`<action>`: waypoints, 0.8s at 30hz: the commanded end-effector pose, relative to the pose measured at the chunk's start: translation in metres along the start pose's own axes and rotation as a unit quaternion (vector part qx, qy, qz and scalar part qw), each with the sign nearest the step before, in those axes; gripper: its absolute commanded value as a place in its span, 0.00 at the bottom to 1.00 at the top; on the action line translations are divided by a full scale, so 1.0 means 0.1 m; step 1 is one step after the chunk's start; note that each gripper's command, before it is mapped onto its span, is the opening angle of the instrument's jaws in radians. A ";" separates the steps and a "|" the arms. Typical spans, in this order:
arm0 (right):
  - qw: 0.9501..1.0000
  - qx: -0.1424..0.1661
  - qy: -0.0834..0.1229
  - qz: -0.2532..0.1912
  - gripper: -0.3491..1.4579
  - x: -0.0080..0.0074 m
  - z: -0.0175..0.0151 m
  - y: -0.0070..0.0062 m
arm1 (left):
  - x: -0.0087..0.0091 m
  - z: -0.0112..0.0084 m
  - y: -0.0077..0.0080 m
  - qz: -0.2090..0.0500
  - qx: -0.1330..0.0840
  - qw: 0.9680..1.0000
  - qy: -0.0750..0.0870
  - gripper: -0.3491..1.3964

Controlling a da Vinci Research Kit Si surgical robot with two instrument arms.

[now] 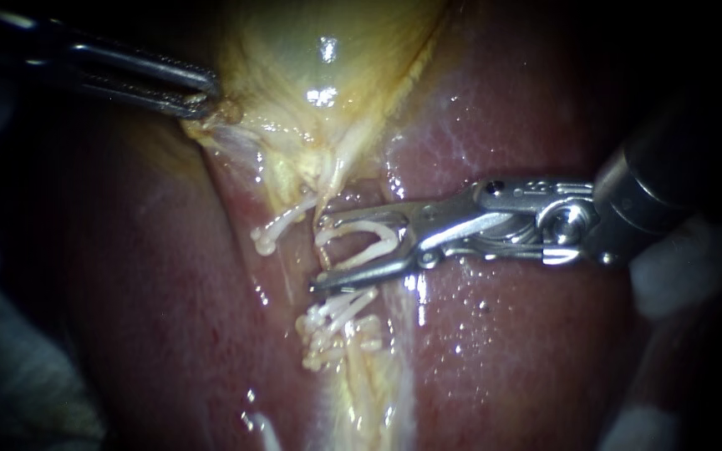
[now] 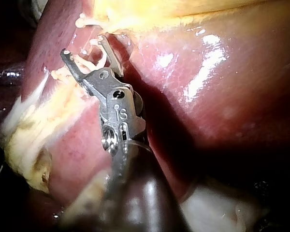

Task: Clipping third clip right tube

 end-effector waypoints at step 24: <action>0.998 -0.003 0.002 0.056 0.46 -0.011 -0.039 0.018 | -0.001 -0.002 0.000 0.000 0.000 1.000 0.000 0.00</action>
